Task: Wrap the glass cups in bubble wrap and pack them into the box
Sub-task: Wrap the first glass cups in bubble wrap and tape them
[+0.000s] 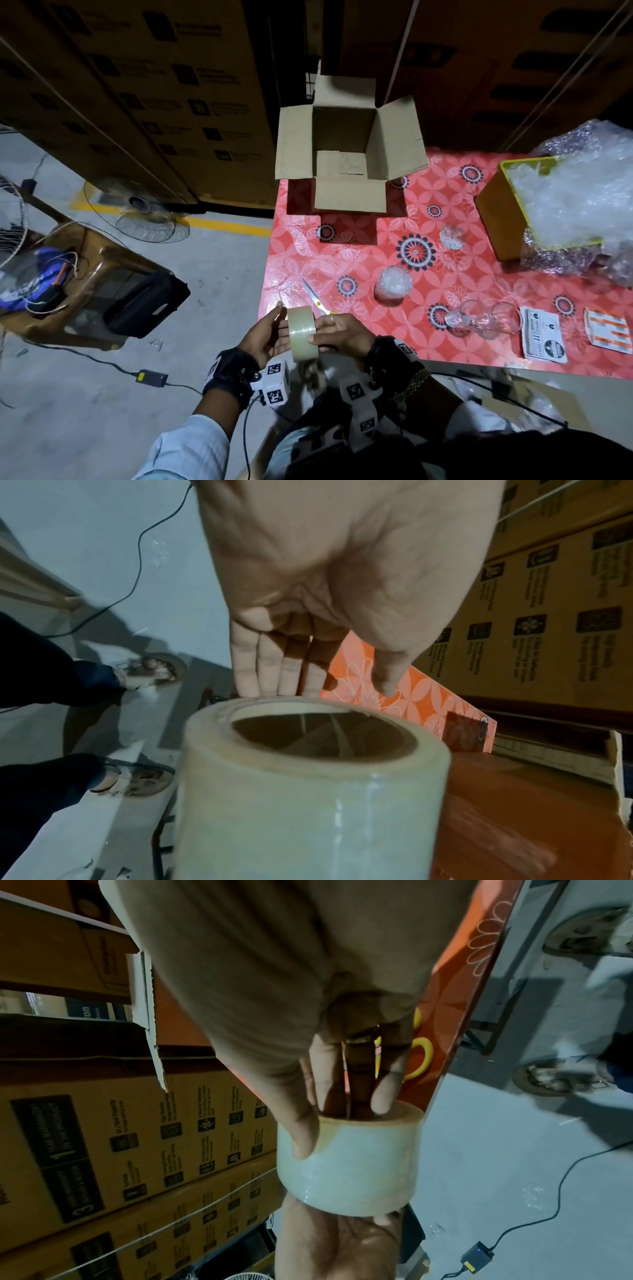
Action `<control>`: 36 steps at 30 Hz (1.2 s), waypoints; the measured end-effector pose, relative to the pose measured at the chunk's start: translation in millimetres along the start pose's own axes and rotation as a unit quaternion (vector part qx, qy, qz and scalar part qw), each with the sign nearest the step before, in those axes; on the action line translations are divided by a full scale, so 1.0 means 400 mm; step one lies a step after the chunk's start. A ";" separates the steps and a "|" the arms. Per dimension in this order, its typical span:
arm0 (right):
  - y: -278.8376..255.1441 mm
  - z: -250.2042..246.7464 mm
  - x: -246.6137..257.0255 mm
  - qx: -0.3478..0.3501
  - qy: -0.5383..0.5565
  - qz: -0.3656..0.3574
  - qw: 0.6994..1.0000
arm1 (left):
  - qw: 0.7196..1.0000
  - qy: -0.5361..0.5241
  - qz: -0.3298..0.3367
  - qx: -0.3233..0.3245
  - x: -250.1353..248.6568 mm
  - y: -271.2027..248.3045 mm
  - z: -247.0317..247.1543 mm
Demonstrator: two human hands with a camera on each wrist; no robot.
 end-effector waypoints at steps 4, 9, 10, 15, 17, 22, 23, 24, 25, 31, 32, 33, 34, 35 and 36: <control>0.011 0.015 -0.009 0.018 -0.040 0.015 0.999 | 1.000 -0.007 0.006 -0.003 -0.023 0.052 -0.022; 0.018 0.022 0.005 0.028 -0.052 -0.009 0.998 | 1.000 0.016 0.008 -0.024 -0.038 0.156 -0.084; 0.016 0.019 0.008 0.028 -0.051 -0.013 0.998 | 1.000 0.013 0.004 -0.017 -0.047 0.154 -0.078; 0.001 -0.008 0.025 0.011 -0.065 -0.024 0.998 | 1.000 -0.015 -0.005 -0.002 -0.092 0.134 -0.037; -0.009 -0.016 0.034 0.022 -0.060 -0.026 0.998 | 0.999 -0.033 0.000 0.006 -0.104 0.125 -0.019; -0.027 -0.052 0.037 0.035 -0.049 -0.014 0.998 | 0.993 -0.065 0.099 -0.011 -0.176 -0.003 0.037; -0.029 -0.063 0.034 0.030 -0.051 -0.015 0.998 | 0.990 -0.074 0.121 -0.019 -0.183 -0.016 0.036; -0.033 -0.074 0.029 0.028 -0.054 -0.015 0.998 | 0.986 -0.079 0.143 -0.026 -0.189 -0.025 0.031; -0.034 -0.086 0.021 0.024 -0.061 -0.014 0.998 | 0.983 -0.079 0.162 -0.035 -0.194 -0.031 0.025; -0.021 -0.100 -0.004 0.015 -0.103 -0.038 0.994 | 0.961 -0.138 0.236 -0.047 -0.205 -0.065 0.014; -0.015 -0.096 -0.004 0.010 -0.109 -0.038 0.993 | 0.959 -0.129 0.248 -0.054 -0.215 -0.080 0.015; -0.006 -0.095 -0.006 0.002 -0.109 -0.035 0.993 | 0.958 -0.112 0.257 -0.067 -0.224 -0.095 0.014; 0.002 -0.094 -0.009 -0.007 -0.103 -0.031 0.994 | 0.956 -0.096 0.265 -0.081 -0.233 -0.108 0.005; 0.009 -0.089 -0.009 -0.010 -0.094 -0.030 0.995 | 0.954 -0.078 0.273 -0.092 -0.242 -0.116 -0.006; 0.017 -0.085 -0.011 -0.010 -0.088 -0.031 0.996 | 0.954 -0.059 0.278 -0.099 -0.247 -0.118 -0.017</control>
Point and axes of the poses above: each hand's wrist, its own y-axis towards the middle knuckle, its own z-axis out of the palm, x = y × z, the point moved 10 cm from there along y, towards the middle knuckle
